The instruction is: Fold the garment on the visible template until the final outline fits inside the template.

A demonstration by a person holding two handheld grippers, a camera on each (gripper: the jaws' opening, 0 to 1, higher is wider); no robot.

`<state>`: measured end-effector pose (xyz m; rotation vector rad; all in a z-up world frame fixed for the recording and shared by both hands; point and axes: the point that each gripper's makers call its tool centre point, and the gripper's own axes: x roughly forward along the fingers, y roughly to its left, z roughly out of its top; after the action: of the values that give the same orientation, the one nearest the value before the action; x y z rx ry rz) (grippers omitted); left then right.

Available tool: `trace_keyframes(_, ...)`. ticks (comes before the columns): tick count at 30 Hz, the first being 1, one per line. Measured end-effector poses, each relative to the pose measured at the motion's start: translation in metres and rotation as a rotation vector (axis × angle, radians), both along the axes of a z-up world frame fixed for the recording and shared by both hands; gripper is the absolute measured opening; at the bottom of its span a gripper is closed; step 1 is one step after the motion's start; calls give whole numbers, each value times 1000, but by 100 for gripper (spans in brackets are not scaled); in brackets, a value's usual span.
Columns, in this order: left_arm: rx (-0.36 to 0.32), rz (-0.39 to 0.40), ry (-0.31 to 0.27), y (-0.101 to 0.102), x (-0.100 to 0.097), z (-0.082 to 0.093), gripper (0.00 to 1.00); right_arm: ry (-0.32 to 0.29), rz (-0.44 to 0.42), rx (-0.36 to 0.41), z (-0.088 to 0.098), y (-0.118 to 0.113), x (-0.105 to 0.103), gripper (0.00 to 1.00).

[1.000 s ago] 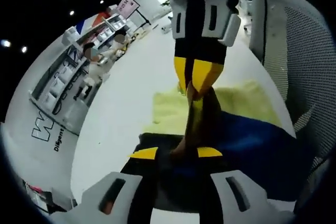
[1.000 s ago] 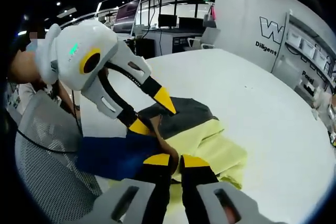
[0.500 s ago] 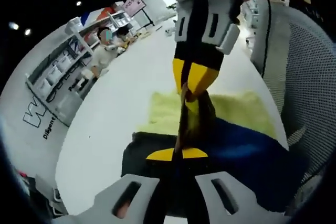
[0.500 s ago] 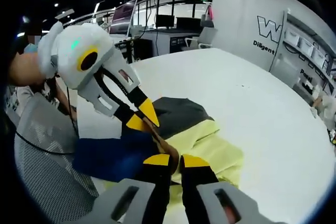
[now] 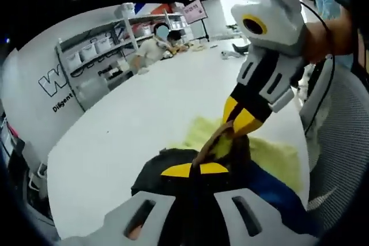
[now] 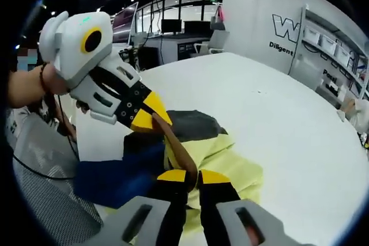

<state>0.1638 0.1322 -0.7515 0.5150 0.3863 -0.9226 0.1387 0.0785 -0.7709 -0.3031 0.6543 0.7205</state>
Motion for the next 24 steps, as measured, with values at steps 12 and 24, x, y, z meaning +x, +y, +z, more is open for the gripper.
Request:
trace_keyframes(12, -40, 125, -10, -1, 37, 8, 5, -52, -37, 0, 6, -11, 46, 0)
trace_keyframes(24, -14, 188, 35, -3, 62, -8, 5, -33, -36, -34, -9, -15, 77, 0)
